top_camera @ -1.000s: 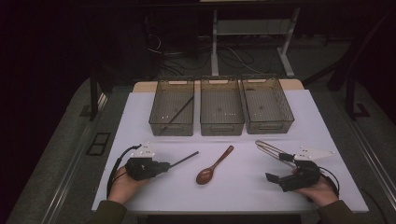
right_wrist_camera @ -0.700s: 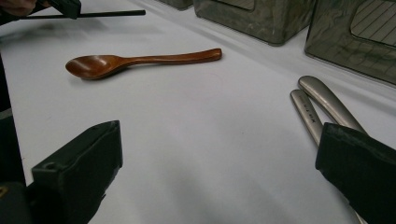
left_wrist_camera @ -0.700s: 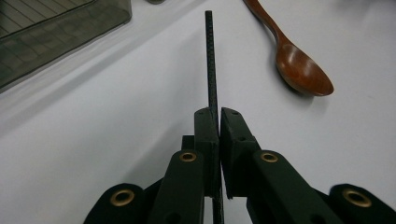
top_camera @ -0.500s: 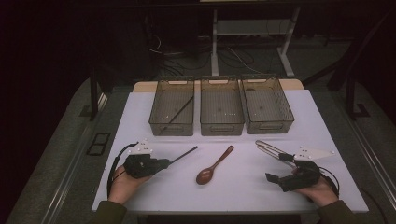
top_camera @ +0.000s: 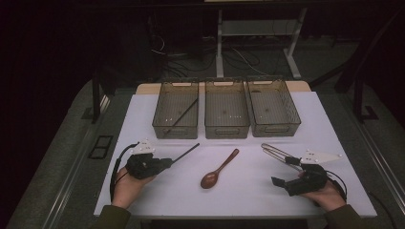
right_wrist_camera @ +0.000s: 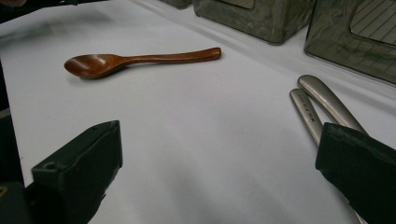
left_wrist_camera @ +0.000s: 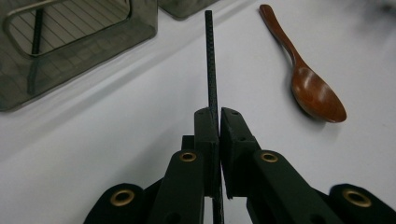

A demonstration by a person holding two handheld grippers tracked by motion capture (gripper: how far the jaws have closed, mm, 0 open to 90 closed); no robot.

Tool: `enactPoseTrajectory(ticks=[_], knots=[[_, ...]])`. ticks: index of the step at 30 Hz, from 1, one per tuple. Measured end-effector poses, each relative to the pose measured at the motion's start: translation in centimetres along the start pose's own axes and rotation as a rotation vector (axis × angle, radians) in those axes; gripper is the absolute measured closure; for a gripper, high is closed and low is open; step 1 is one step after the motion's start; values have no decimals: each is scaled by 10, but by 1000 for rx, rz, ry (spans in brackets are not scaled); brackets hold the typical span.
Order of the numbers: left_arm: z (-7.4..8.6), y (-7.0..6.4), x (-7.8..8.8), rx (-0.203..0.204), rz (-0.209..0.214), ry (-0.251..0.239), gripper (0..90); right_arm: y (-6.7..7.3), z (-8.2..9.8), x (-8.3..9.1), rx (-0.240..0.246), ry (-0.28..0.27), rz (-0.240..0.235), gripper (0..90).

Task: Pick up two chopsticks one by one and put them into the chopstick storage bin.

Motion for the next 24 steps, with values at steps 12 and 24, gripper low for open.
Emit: enactPoseTrajectory(ticks=[12,24], knots=[[-18,5,7,21,-19,-52,850,0,0,0,-1,3,4,0],[-43,17,6,16,-32,-81,850,-1,1,-1,0,4,6,0]])
Point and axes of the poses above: each handheld gripper's, and its own axes: x roughly backward along the jaws, z roughly out of its underside, y roughly to its left, the point moved 9 cm from there along -x, roughly forward along the jaws, and after that the axes turned 6 degrees about -y, right-handed, at the moved point
